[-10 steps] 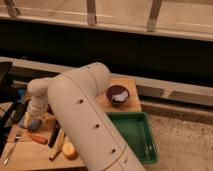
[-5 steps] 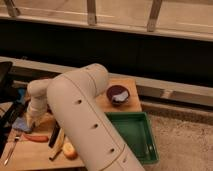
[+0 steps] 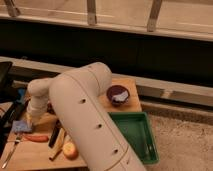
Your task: Place sponge in paper cup
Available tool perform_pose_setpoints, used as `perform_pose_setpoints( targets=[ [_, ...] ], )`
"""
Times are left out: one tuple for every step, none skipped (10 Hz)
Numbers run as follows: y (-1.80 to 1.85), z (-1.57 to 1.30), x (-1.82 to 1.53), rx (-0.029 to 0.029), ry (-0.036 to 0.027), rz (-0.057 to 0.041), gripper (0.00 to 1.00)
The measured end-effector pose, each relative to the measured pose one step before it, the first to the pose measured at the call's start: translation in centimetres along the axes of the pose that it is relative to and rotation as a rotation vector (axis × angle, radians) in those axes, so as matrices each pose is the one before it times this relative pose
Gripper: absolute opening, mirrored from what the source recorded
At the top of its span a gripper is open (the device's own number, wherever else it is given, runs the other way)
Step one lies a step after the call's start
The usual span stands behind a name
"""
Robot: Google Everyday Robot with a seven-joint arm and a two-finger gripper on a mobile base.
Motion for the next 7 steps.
perform_pose_setpoints(
  targets=[
    [0.415,-0.473,-0.197,-0.00691,-0.01233,-0.00821,0.0],
    [0.518,-0.291,-0.202,-0.00611,-0.01001,-0.00802,0.0],
    [0.559,-0.685,-0.412,-0.00742,-0.01823,-0.00924,0.0],
    [0.336,-0.794,-0.348,-0.00475,-0.01817,-0.00629,0.0],
    [0.318,-0.995,-0.428,-0.00483,-0.0212,-0.00467,0.0],
    [0.244,-1.463,-0.657,-0.00218,-0.03027,-0.00555,0.0],
    [0.397,-1.862,-0.863,-0.00239,-0.03742,-0.00714,0.0]
  ],
)
